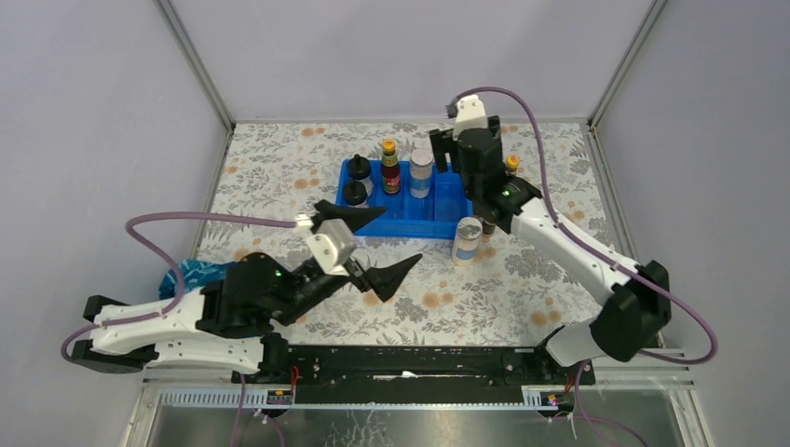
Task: Organize the condiment bottles
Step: Pick up the bottle from the center of the board.
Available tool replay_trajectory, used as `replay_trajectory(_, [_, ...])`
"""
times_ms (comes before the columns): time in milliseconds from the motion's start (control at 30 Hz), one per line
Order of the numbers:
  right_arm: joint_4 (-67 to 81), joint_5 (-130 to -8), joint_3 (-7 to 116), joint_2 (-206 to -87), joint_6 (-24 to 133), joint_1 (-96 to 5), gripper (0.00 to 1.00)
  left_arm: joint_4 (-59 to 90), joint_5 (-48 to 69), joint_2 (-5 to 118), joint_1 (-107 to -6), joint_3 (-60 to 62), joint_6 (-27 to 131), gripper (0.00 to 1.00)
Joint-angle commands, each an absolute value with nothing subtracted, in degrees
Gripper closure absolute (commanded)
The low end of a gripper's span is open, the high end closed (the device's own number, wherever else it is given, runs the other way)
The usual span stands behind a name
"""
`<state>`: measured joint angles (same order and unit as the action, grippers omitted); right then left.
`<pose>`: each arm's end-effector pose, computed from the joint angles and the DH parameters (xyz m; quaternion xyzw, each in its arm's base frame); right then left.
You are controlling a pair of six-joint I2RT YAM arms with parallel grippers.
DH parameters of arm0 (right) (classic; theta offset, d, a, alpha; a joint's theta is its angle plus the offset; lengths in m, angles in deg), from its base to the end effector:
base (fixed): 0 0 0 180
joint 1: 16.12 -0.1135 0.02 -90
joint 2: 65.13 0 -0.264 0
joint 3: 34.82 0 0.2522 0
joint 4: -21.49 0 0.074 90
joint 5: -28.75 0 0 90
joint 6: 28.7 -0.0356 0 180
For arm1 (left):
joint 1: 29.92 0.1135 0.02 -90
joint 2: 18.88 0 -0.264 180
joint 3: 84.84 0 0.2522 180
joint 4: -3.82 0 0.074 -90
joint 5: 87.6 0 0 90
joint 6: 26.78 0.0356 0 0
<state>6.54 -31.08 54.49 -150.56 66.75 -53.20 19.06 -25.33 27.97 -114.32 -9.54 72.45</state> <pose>0.2927 0.1988 0.3736 -0.1162 0.7547 -0.0261 0.6452 0.0325 -0.1615 0.4504 0.3111 0.5496 -0.3462 0.6938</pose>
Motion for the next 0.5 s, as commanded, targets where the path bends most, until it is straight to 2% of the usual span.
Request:
replay_trajectory(0, [12.73,-21.79,48.95,-142.97,65.35,-51.8,0.08,21.27,-27.44,31.32,-114.56,-7.86,71.68,0.01])
replay_trajectory(267, [19.98,-14.25,35.51,-134.77,62.53,-48.13,0.07,19.49,-28.31,36.23,-114.47,-8.49,71.37,0.01])
replay_trajectory(467, [24.76,-11.96,30.64,-134.31,60.07,-44.72,0.06,17.8,-27.78,36.83,-114.08,-10.12,70.0,0.01])
